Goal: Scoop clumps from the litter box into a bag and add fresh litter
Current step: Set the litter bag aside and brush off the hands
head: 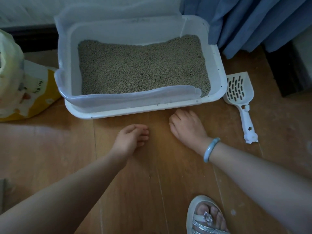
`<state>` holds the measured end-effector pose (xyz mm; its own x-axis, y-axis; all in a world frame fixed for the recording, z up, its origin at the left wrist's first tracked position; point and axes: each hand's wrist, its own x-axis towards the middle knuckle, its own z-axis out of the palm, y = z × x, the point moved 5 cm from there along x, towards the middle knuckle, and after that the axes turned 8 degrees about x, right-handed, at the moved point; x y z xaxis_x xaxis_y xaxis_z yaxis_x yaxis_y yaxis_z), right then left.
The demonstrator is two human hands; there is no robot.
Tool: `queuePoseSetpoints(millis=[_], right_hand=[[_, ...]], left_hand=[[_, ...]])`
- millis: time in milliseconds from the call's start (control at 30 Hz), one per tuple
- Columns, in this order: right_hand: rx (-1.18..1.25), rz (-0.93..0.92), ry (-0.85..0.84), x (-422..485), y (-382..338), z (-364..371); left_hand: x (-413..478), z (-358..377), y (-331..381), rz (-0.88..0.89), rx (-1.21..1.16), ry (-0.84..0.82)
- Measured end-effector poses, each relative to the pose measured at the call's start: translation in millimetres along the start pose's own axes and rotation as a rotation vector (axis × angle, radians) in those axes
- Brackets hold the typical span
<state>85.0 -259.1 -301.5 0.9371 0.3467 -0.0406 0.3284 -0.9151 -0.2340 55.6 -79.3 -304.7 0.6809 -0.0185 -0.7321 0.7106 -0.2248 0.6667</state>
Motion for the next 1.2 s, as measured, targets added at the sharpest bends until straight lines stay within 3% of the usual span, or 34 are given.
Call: queuePoseSetpoints(millis=[100, 200, 433, 633, 867, 1200], right_hand=[[0.19, 0.044, 0.056, -10.8, -15.9, -7.3], [0.348, -0.004, 0.056, -18.6, -45.8, -17.7], [0.332, -0.207, 0.09, -21.9, -82.4, -22.3], [0.482, -0.203, 0.187, -49.4, -73.0, -24.7], [0.378, -0.354, -0.068, -88.8, -75.1, 26.2], [0.282, -0.544, -0.029, -84.2, -97.6, 36.0]], left_hand=[[-0.5, 12.0, -6.3, -0.238, -0.451, -0.133], [-4.2, 19.7, -8.8, -0.336, -0.586, -0.256], [-15.8, 31.1, -4.8, -0.398, -0.581, -0.447], [-9.5, 15.9, -11.5, -0.407, -0.526, -0.357], [-1.5, 0.7, -13.6, -0.413, -0.519, -0.277], [-1.9, 1.9, -13.9, -0.425, -0.506, -0.302]])
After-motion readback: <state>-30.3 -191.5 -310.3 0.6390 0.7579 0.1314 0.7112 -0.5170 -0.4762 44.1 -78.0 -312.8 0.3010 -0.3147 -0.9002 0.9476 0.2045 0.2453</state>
